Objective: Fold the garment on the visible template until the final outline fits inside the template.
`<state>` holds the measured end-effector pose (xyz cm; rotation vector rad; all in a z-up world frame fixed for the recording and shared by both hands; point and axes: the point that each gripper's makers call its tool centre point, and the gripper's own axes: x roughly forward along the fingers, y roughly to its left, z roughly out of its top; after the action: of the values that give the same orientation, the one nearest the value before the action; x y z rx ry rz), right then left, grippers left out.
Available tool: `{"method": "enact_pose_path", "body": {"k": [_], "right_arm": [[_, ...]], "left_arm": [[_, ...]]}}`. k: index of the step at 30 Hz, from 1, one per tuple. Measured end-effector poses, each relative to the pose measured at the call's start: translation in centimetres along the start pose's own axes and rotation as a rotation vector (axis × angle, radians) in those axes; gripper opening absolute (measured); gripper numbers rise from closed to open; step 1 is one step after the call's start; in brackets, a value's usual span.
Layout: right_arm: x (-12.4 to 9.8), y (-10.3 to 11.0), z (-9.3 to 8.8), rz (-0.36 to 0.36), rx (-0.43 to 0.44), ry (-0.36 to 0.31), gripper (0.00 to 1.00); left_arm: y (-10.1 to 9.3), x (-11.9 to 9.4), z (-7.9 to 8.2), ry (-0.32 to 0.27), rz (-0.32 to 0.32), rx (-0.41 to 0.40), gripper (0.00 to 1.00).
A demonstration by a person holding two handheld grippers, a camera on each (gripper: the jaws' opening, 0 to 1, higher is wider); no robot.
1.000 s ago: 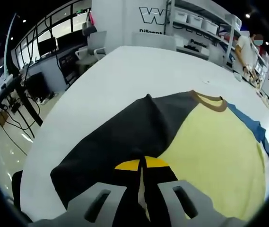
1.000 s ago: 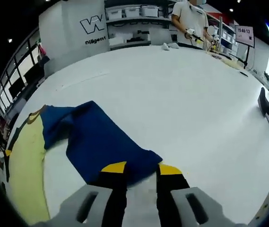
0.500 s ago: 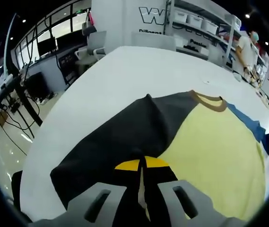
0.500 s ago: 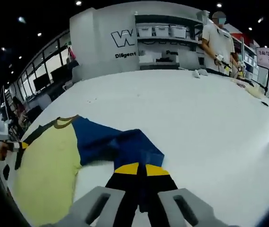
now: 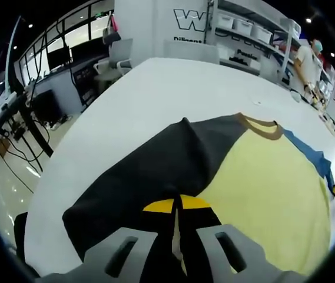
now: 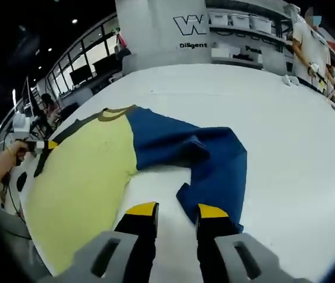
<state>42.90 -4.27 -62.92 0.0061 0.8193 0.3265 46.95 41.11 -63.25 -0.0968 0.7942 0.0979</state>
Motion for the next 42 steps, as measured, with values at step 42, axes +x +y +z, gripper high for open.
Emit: {"method": "enact_pose_path", "body": {"k": [42], "right_arm": [[-1.7, -3.8, 0.9, 0.056, -0.113, 0.044, 0.00]], "left_arm": [[0.0, 0.1, 0.0, -0.001, -0.015, 0.004, 0.05]]}}
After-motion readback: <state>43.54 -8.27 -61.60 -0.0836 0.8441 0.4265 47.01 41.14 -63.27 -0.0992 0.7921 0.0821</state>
